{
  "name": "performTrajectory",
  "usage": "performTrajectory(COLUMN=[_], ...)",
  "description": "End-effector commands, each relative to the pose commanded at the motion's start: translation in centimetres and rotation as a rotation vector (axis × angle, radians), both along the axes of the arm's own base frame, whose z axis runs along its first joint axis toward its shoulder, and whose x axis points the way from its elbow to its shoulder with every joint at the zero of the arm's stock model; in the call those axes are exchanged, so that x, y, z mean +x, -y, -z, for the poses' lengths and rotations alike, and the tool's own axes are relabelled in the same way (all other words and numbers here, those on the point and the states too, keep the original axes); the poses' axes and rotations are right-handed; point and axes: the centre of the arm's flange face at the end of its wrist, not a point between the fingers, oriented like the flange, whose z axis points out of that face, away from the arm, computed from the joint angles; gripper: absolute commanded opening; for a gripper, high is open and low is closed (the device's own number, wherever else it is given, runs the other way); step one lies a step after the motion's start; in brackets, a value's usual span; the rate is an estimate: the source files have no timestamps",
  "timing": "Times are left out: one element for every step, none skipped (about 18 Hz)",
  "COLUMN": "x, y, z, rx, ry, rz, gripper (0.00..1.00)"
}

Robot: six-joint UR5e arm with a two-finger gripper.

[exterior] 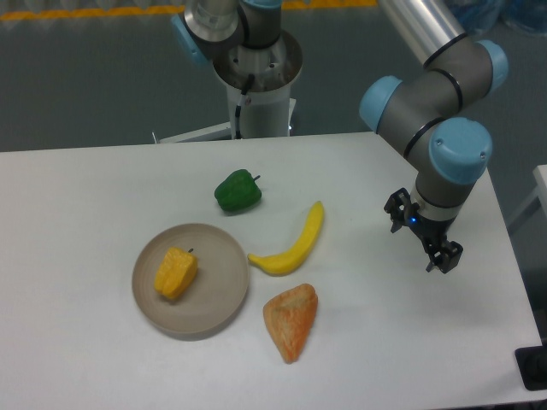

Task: Pick up the yellow pepper from the plate
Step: 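Move the open gripper over the yellow pepper on the plate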

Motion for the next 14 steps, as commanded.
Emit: performTrajectory(x=[0.0, 0.0, 0.0, 0.0, 0.3, 0.4, 0.8, 1.3, 1.9, 3.8, 5.1, 6.3, 7.6, 9.6], y=[0.0, 0.0, -0.1, -0.1, -0.3, -0.3, -0.3, -0.2, 0.1, -0.1, -0.3, -0.4, -0.6, -0.5], z=[0.1, 0.1, 0.0, 0.0, -0.1, 0.0, -0.1, -0.2, -0.7, -1.5, -2.1, -2.3, -2.1, -2.6], rx=[-0.001, -0.001, 0.000, 0.000, 0.001, 0.001, 0.002, 0.002, 0.002, 0.008, 0.014, 0.013, 0.007, 0.008], ry=[0.001, 0.001, 0.000, 0.000, -0.001, 0.003, 0.004, 0.006, 0.006, 0.004, 0.001, -0.001, 0.004, 0.005], rz=[0.000, -0.002, 0.000, -0.002, 0.000, -0.003, -0.012, -0.026, -0.043, -0.044, -0.049, -0.050, -0.040, -0.034], gripper=[1.00, 1.00, 1.00, 1.00, 1.00, 1.00, 1.00, 1.00, 1.00, 1.00, 1.00, 1.00, 1.00, 1.00])
